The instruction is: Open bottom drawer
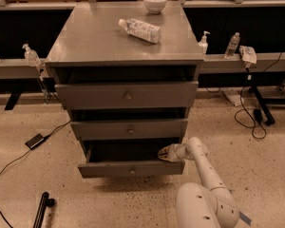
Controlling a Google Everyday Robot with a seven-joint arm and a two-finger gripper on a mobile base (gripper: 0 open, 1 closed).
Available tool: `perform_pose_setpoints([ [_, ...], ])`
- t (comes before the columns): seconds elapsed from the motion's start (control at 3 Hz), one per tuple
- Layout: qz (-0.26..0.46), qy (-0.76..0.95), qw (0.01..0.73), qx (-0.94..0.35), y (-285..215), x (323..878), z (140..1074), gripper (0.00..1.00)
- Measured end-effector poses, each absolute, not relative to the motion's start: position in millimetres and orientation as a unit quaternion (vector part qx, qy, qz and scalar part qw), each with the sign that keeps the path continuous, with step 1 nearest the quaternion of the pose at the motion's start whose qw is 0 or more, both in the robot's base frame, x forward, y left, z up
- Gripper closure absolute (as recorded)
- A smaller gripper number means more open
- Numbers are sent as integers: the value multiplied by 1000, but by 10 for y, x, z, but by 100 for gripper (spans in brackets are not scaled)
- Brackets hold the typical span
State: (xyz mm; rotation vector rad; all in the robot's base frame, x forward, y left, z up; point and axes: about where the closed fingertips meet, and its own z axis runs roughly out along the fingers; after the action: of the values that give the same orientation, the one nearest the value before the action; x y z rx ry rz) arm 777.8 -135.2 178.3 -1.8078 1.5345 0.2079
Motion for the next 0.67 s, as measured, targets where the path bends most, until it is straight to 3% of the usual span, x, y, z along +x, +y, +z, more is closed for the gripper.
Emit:
perform_pose_setpoints([
  [0.67,92,610,366,-696,-1439,7663,1704,100],
])
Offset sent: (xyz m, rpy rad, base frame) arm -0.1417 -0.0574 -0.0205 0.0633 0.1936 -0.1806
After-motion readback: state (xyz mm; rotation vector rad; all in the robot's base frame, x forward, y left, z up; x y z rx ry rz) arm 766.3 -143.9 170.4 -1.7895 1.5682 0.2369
